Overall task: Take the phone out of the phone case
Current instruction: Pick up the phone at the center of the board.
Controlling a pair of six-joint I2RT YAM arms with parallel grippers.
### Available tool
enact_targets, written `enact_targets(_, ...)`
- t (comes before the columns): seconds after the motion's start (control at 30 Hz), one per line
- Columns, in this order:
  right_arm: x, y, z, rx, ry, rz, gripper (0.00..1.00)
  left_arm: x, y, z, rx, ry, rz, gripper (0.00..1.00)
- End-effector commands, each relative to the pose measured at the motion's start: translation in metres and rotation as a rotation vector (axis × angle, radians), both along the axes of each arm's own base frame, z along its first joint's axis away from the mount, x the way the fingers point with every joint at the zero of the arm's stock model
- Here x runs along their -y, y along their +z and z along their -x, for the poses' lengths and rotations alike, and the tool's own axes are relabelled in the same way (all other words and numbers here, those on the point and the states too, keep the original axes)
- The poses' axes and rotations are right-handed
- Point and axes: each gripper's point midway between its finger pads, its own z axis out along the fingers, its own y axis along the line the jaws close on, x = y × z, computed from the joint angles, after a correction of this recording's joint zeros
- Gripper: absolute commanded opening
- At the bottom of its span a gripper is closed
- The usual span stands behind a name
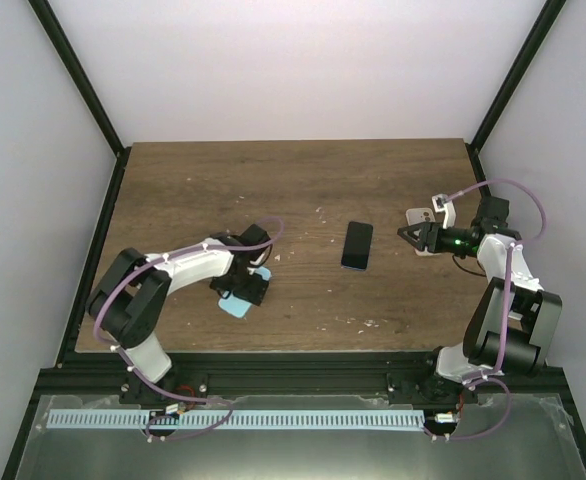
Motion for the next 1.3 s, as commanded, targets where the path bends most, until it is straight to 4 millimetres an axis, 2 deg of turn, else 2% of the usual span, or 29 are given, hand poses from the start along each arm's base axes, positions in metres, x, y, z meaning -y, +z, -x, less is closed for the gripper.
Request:
enact_targets(0.0, -0.001, 0.016, -0.007, 0.053, 0.023, 0.004, 0.55, 0.001, -0.014, -0.003, -0.015, -0.055, -0.039, 0.94)
enact_targets(0.17, -0.001, 0.015, -0.007, 0.047, 0.023, 0.000, 0.55, 0.010, -0.020, -0.006, -0.045, -0.083, -0.021, 0.92)
enact_targets(0.37, -0.001, 0.016, -0.007, 0.053, 0.026, 0.004, 0.55, 0.020, -0.024, -0.005, -0.077, -0.122, 0.016, 0.72)
enact_targets(0.5, -0.002, 0.016, -0.006, 0.056, 0.028, 0.003, 0.55, 0.032, -0.003, -0.025, -0.017, -0.109, 0.040, 0.62)
enact_targets(0.6, -0.006, 0.023, -0.002, 0.077, 0.052, -0.014, 0.55, 0.067, 0.030, -0.041, 0.063, -0.065, 0.229, 0.58)
enact_targets(0.73, -0.021, 0.059, 0.014, 0.208, 0.163, -0.087, 0.55, 0.134, 0.093, -0.047, 0.180, -0.065, 0.677, 0.55)
enact_targets(0.77, -0.023, 0.065, 0.016, 0.236, 0.177, -0.090, 0.56, 0.145, 0.110, -0.048, 0.224, -0.074, 0.759, 0.54)
enact_targets(0.8, -0.026, 0.070, 0.019, 0.263, 0.194, -0.093, 0.58, 0.153, 0.126, -0.047, 0.268, -0.086, 0.818, 0.53)
enact_targets(0.83, -0.031, 0.075, 0.022, 0.285, 0.215, -0.089, 0.66, 0.160, 0.144, -0.048, 0.318, -0.102, 0.875, 0.53)
enact_targets(0.87, -0.036, 0.079, 0.024, 0.298, 0.233, -0.084, 0.77, 0.166, 0.161, -0.047, 0.363, -0.113, 0.925, 0.53)
enact_targets(0.9, -0.041, 0.084, 0.027, 0.308, 0.250, -0.077, 0.91, 0.170, 0.177, -0.046, 0.406, -0.124, 0.975, 0.52)
enact_targets(0.93, -0.049, 0.088, 0.030, 0.317, 0.272, -0.074, 0.99, 0.174, 0.194, -0.043, 0.449, -0.136, 1.031, 0.52)
enact_targets(1.0, -0.065, 0.096, 0.037, 0.334, 0.314, -0.071, 1.00, 0.180, 0.225, -0.036, 0.530, -0.158, 1.146, 0.52)
enact_targets(1.1, -0.099, 0.104, 0.058, 0.371, 0.437, -0.071, 1.00, 0.183, 0.265, -0.027, 0.627, -0.175, 1.306, 0.51)
enact_targets(1.17, -0.121, 0.107, 0.076, 0.380, 0.539, -0.092, 1.00, 0.184, 0.278, -0.021, 0.662, -0.184, 1.374, 0.51)
enact_targets(1.27, -0.139, 0.107, 0.091, 0.370, 0.623, -0.119, 1.00, 0.190, 0.294, -0.011, 0.690, -0.214, 1.463, 0.51)
